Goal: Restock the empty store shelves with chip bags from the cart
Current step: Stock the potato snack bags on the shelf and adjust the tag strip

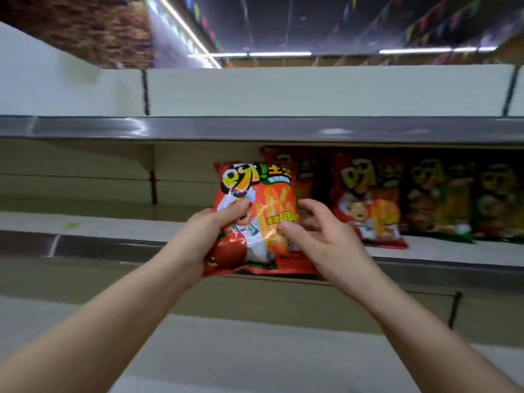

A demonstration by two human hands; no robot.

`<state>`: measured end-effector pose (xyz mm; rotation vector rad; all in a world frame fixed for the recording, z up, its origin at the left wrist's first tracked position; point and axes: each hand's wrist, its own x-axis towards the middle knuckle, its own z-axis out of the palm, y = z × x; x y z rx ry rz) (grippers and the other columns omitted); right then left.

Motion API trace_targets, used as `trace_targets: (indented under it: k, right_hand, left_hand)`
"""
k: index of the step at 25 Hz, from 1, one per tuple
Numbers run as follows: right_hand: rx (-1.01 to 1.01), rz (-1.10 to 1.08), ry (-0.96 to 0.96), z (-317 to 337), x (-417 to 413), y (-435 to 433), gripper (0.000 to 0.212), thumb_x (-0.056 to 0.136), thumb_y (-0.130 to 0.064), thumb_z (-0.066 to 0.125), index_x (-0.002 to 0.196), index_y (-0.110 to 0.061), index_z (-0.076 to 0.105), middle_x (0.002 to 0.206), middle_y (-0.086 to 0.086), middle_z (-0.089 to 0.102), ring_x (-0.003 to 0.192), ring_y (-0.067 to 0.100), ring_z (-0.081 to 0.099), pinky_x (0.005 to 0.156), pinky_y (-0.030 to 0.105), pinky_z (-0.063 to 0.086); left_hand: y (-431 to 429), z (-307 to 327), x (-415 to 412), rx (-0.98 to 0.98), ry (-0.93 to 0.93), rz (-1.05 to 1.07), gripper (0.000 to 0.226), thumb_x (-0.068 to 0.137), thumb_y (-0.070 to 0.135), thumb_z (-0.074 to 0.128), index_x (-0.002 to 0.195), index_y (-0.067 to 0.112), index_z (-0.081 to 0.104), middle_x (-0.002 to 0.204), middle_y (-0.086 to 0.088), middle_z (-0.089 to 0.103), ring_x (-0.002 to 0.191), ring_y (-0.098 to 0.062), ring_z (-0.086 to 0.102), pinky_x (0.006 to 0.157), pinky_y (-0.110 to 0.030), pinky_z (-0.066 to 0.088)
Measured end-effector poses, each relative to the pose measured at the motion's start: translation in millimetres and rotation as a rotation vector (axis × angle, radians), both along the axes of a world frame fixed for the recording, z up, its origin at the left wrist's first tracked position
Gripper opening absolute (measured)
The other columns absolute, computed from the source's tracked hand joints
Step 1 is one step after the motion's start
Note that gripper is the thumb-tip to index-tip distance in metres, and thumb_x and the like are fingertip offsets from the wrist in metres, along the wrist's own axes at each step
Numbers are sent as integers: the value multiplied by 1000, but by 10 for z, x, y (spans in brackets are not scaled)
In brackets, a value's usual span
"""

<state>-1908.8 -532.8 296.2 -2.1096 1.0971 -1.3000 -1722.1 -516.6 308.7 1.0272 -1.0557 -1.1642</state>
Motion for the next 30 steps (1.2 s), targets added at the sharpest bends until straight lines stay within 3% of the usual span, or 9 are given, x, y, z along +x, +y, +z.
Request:
trace_targets:
  k: [1, 3, 6, 9, 11, 15, 25, 26, 30]
  right_hand:
    - [-8, -19, 47, 12, -73, -60, 62, 83, -49, 58, 136, -27, 37, 119, -5, 63, 101, 9, 62, 89, 28, 50]
    - [-23, -48, 98, 47, -187, -177, 67, 87, -45, 56, 144, -29, 25, 129, -4, 56, 112, 14, 57, 95, 29, 45]
    - [-58, -61, 173, 98, -201, -330, 70, 93, -38, 52, 147, -32, 9, 135, -2, 48, 118, 15, 51, 88, 23, 40]
    - [-85, -122, 255, 55, -129, -484, 73, 95, -33, 50, 148, -33, 0, 137, 6, 43, 117, 21, 51, 90, 29, 42]
    - [-81, -174, 302, 9, -94, -578, 72, 96, -30, 47, 148, -32, -2, 137, 9, 39, 113, 23, 51, 90, 32, 43]
    - [-62, -278, 421, 3, -78, -709, 66, 98, -28, 45, 148, -29, 2, 139, 10, 36, 114, 26, 51, 88, 33, 42]
    - [-39, -360, 448, -10, -34, -696, 63, 98, -27, 45, 147, -27, 5, 126, 11, 45, 101, 24, 55, 78, 31, 45]
    - [-24, -357, 446, 14, -41, -674, 65, 97, -27, 45, 148, -27, 4, 130, 11, 43, 105, 24, 54, 79, 30, 44]
    - [-169, -330, 352, 26, -76, -497, 63, 96, -27, 46, 148, -24, 10, 144, 2, 29, 123, 16, 41, 86, 16, 32]
  left_hand:
    - [-101, 28, -85, -1, -16, -4, 63, 63, 36, 75, 117, 5, 62, 100, -15, 72, 86, -31, 71, 80, -43, 57]
    - [-283, 76, -211, -16, -54, -25, 66, 62, 36, 76, 118, 5, 60, 102, -15, 72, 90, -33, 70, 81, -43, 57]
    - [-488, 110, -260, -70, -55, -68, 39, 75, 26, 69, 110, 8, 62, 97, -14, 73, 83, -29, 72, 67, -36, 60]
    - [-690, 98, -252, -81, -75, -122, 25, 86, 16, 60, 109, 6, 62, 98, -15, 73, 80, -26, 72, 62, -31, 59]
    - [-843, 59, -229, -90, -130, -151, 25, 89, 16, 59, 110, 4, 61, 102, -15, 72, 84, -23, 72, 64, -27, 58]
    - [-1123, -55, -176, -65, -198, -171, 57, 77, 32, 72, 122, 1, 55, 108, -16, 70, 100, -28, 68, 87, -37, 54]
    - [-1145, -30, -241, -21, -354, -214, 26, 88, 32, 59, 102, 11, 64, 106, -13, 71, 99, -24, 67, 92, -33, 51]
    - [-1113, -21, -241, -19, -337, -194, 30, 85, 32, 62, 107, 12, 61, 108, -13, 70, 100, -24, 67, 92, -34, 50]
    - [-886, -17, -192, -88, -229, -5, 88, 68, 40, 72, 143, 22, 31, 123, -7, 61, 110, -20, 59, 94, -32, 44]
